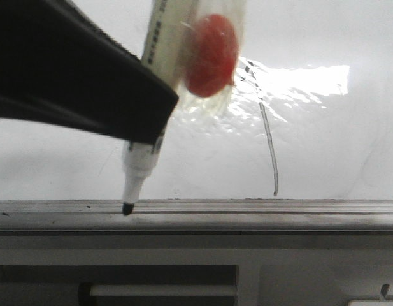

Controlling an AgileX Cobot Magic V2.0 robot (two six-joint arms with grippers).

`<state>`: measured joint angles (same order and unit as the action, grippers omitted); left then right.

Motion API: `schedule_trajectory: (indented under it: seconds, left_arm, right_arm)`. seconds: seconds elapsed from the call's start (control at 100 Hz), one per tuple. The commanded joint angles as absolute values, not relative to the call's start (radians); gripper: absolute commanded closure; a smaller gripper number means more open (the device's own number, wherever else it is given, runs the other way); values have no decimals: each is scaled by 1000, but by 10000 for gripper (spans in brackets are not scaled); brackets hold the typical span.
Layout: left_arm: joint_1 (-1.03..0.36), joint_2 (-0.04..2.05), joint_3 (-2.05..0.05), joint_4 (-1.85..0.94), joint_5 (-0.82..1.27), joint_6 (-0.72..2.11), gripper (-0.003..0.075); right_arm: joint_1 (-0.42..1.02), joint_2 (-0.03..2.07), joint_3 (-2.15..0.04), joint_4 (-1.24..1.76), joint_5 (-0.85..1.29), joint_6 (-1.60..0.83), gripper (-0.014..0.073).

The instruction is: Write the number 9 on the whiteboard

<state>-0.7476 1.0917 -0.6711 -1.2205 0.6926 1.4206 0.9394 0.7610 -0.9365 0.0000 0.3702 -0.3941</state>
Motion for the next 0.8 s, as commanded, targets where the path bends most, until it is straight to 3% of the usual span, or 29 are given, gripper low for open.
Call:
schedule_trajectory:
  seconds: [0.0, 0.07, 0.18, 0.79]
  left_arm:
    - [-752, 1081, -702, -1294, 543, 1257, 741]
    - [-752, 1081, -702, -1276, 368, 1039, 741]
    - [-752, 1088, -702, -1245, 209, 941, 741]
    - [-752, 1262, -702, -1315, -9, 915, 741]
  right_arm:
    - [927, 729, -972, -7, 308, -384, 651]
    - [927, 713, -972, -7, 339, -384, 653]
    - [927, 710, -972, 0, 385, -384, 653]
    - [927, 710, -970, 12, 415, -382, 653]
